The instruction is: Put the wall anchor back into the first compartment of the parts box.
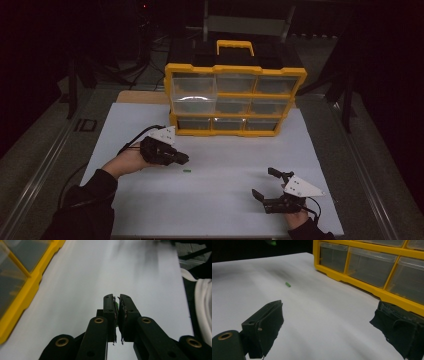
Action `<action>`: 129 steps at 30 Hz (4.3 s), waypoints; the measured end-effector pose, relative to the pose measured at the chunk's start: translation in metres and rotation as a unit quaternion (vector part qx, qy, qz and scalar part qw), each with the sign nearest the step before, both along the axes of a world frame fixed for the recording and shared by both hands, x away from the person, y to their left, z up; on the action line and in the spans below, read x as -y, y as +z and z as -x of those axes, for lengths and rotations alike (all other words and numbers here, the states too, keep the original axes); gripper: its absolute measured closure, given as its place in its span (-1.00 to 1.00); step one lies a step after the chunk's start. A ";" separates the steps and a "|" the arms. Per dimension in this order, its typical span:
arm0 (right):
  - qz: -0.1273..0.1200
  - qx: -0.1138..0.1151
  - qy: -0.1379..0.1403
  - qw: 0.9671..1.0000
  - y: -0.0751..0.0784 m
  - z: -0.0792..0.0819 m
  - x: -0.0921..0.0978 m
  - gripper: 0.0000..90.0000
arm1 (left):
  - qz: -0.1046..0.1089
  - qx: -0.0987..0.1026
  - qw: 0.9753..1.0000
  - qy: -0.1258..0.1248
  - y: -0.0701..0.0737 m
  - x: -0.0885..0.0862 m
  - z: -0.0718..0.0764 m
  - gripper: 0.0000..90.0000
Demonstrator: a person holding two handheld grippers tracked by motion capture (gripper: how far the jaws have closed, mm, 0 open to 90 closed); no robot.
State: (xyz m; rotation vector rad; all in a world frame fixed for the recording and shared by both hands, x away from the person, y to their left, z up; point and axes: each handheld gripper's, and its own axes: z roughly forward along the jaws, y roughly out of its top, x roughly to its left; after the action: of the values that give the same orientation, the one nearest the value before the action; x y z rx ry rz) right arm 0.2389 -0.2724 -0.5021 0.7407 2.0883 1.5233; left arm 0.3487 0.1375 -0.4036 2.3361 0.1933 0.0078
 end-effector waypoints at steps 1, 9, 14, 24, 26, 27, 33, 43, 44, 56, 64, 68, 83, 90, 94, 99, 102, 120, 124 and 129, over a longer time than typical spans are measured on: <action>0.000 0.000 0.000 1.000 0.000 0.000 0.000 -0.82 | -0.002 0.004 1.000 -0.004 0.005 0.000 0.001 0.85; 0.001 -0.001 0.000 1.000 0.000 0.000 0.000 -0.82 | 0.010 0.023 0.999 -0.023 0.039 0.002 0.007 0.85; 0.003 0.002 0.000 1.000 0.000 0.000 0.000 -0.82 | 0.018 0.036 0.999 -0.030 0.062 0.003 0.009 0.85; 0.001 0.001 0.001 1.000 0.000 0.000 0.000 -0.82 | 0.038 0.073 0.996 -0.037 0.114 0.003 0.011 0.85; 0.001 0.002 0.000 1.000 0.000 0.000 0.000 -0.82 | 0.037 0.079 0.996 -0.037 0.122 0.003 0.010 0.85; 0.000 0.001 0.000 1.000 0.000 0.000 0.000 -0.82 | 0.038 0.081 0.995 -0.035 0.127 0.002 0.009 0.85; 0.000 0.003 -0.002 1.000 0.000 0.000 0.000 -0.82 | 0.042 0.089 0.995 -0.032 0.142 0.003 0.007 0.85; 0.001 0.002 -0.001 1.000 0.000 0.000 0.000 -0.82 | 0.041 0.103 0.994 -0.007 0.178 0.005 -0.015 0.85; 0.001 0.001 -0.001 1.000 0.000 0.000 0.000 -0.82 | 0.039 0.104 0.994 -0.003 0.181 0.006 -0.017 0.85; 0.000 0.000 0.001 1.000 -0.001 0.000 0.000 -0.82 | 0.095 0.103 0.989 0.054 0.186 0.004 -0.046 0.85; 0.000 0.001 0.000 1.000 -0.001 0.000 0.000 -0.82 | 0.097 0.090 0.984 0.119 0.181 0.005 -0.062 0.85; -0.001 0.001 0.001 1.000 -0.001 0.000 0.000 -0.82 | 0.054 0.070 0.985 0.148 0.174 0.011 -0.069 0.85; -0.002 0.002 -0.003 1.000 0.000 0.000 0.001 -0.82 | 0.029 0.057 0.980 0.186 0.165 0.019 -0.077 0.52; -0.001 0.001 -0.003 1.000 0.000 0.001 0.001 -0.82 | 0.049 0.054 0.981 0.182 0.171 0.013 -0.068 -0.17; 0.000 0.001 -0.004 1.000 0.000 0.000 0.001 -0.82 | 0.051 0.057 0.983 0.166 0.171 0.009 -0.059 -0.64; 0.000 0.001 -0.003 1.000 0.000 0.000 0.001 -0.82 | 0.059 0.058 0.986 0.145 0.170 0.001 -0.044 -1.00; 0.000 0.002 -0.003 1.000 0.000 0.000 0.001 -0.82 | 0.069 0.063 0.986 0.140 0.167 -0.005 -0.035 -1.00; -0.001 0.001 -0.003 1.000 0.000 0.000 0.000 -0.82 | 0.072 0.062 0.990 0.105 0.123 -0.025 0.010 -1.00; 0.001 0.001 -0.002 1.000 0.000 0.000 0.000 -0.82 | 0.067 0.060 0.991 0.100 0.106 -0.026 0.016 -1.00; 0.002 0.001 -0.001 1.000 0.000 0.000 0.000 -0.82 | 0.065 0.051 0.993 0.087 0.080 -0.024 0.022 -1.00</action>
State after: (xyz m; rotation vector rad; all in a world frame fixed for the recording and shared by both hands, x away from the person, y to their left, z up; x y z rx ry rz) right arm 0.2386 -0.2720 -0.5020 0.7399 2.0874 1.5181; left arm 0.3266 0.1617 -0.3236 2.1761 0.3353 0.1953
